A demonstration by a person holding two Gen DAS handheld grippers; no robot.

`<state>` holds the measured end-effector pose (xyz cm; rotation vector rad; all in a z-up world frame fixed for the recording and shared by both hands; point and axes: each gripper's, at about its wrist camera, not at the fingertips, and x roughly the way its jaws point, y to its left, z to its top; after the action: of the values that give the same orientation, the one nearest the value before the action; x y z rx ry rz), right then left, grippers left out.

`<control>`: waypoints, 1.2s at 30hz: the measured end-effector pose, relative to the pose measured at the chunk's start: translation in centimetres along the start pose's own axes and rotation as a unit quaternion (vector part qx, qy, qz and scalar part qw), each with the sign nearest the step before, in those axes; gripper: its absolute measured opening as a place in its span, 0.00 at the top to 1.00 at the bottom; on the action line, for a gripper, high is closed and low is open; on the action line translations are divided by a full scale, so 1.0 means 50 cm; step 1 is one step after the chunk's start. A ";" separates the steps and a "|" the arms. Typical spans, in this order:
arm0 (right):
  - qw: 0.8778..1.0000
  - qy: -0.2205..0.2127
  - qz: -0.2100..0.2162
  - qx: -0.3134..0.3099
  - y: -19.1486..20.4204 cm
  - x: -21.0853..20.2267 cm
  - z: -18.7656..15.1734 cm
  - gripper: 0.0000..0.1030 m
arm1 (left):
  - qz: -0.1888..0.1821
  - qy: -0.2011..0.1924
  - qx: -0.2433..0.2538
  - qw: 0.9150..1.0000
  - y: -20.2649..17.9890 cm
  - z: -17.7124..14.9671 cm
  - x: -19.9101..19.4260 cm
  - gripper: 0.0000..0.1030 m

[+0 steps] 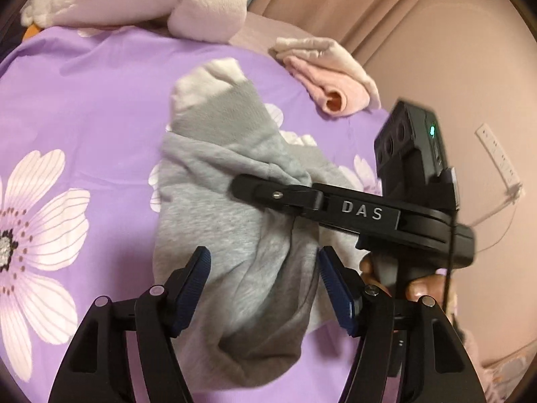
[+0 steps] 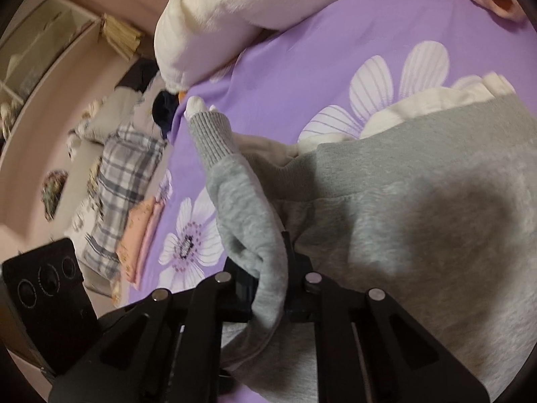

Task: Fold small clothes

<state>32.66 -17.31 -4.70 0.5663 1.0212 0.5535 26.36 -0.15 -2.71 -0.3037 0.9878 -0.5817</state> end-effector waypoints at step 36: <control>0.990 -0.073 -0.124 -0.005 -0.185 -0.246 0.023 0.88 | -0.022 0.037 0.019 0.999 -0.086 -0.023 0.045 0.37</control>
<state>30.10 -32.40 -2.73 0.4558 0.9333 0.2933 24.94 -4.93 -2.78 -0.2731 1.0417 -0.6552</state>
